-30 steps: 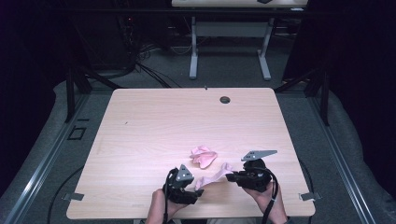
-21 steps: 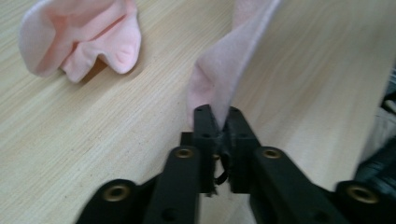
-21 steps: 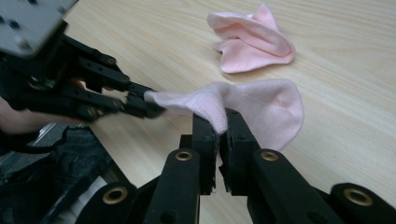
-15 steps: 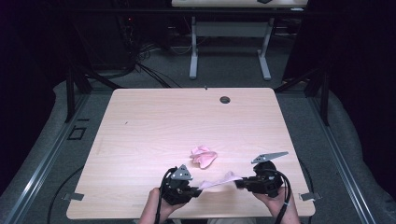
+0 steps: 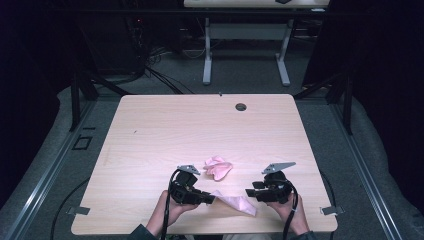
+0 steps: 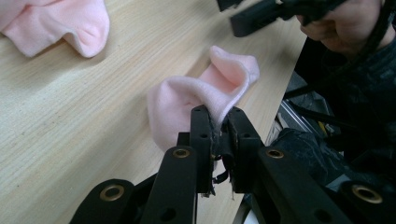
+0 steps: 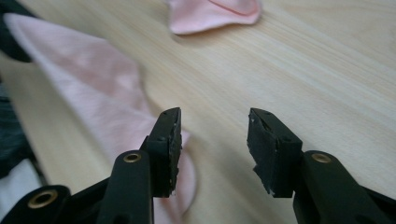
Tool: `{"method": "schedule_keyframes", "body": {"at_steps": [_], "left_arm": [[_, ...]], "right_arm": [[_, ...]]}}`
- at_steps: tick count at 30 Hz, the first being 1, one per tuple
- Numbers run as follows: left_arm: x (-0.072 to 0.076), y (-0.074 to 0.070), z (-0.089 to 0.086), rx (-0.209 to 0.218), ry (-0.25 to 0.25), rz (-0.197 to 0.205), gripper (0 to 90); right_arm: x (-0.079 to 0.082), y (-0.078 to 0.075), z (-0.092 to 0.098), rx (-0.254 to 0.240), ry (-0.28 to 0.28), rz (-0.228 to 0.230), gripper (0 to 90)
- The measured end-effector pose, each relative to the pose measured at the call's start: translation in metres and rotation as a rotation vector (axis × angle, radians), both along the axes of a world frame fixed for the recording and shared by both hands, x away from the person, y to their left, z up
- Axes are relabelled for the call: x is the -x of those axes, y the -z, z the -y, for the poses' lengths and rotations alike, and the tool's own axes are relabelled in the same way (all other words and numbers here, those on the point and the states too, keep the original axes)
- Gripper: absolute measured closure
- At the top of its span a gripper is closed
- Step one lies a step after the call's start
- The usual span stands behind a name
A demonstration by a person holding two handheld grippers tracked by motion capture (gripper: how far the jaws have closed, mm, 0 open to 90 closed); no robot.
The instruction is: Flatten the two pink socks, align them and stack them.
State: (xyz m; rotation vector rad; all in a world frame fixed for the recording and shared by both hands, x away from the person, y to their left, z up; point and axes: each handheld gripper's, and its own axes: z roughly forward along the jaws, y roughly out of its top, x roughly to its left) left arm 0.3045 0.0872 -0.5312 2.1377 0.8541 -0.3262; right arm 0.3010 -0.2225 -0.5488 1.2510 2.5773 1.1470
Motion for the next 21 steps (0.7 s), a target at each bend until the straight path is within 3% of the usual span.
{"method": "schedule_keyframes", "body": {"at_steps": [3, 6, 7, 11, 15, 17, 21], "left_arm": [[0.002, -0.001, 0.0, -0.005, -0.012, 0.017, 82.5], [0.004, -0.001, 0.0, -0.01, -0.024, 0.029, 82.2], [0.004, 0.0, 0.0, -0.012, -0.028, 0.03, 82.0], [0.007, 0.002, -0.003, -0.03, -0.042, 0.041, 81.7], [0.011, 0.004, -0.01, -0.062, -0.041, 0.035, 81.8], [0.015, 0.002, -0.015, -0.069, -0.032, 0.022, 81.8], [0.014, 0.002, -0.021, -0.098, -0.009, -0.005, 81.3]], "right_arm": [[0.011, 0.001, 0.005, -0.078, -0.026, -0.048, 50.3], [0.021, 0.007, -0.003, -0.03, -0.069, -0.089, 48.6], [0.025, 0.009, -0.007, 0.002, -0.079, -0.085, 52.0], [0.033, 0.017, -0.018, 0.071, -0.063, -0.046, 80.2], [0.038, 0.009, -0.017, 0.048, -0.066, -0.032, 85.1], [0.042, -0.002, -0.013, 0.003, -0.068, -0.045, 85.3], [0.04, -0.028, 0.004, -0.142, -0.041, -0.124, 84.7]]}}
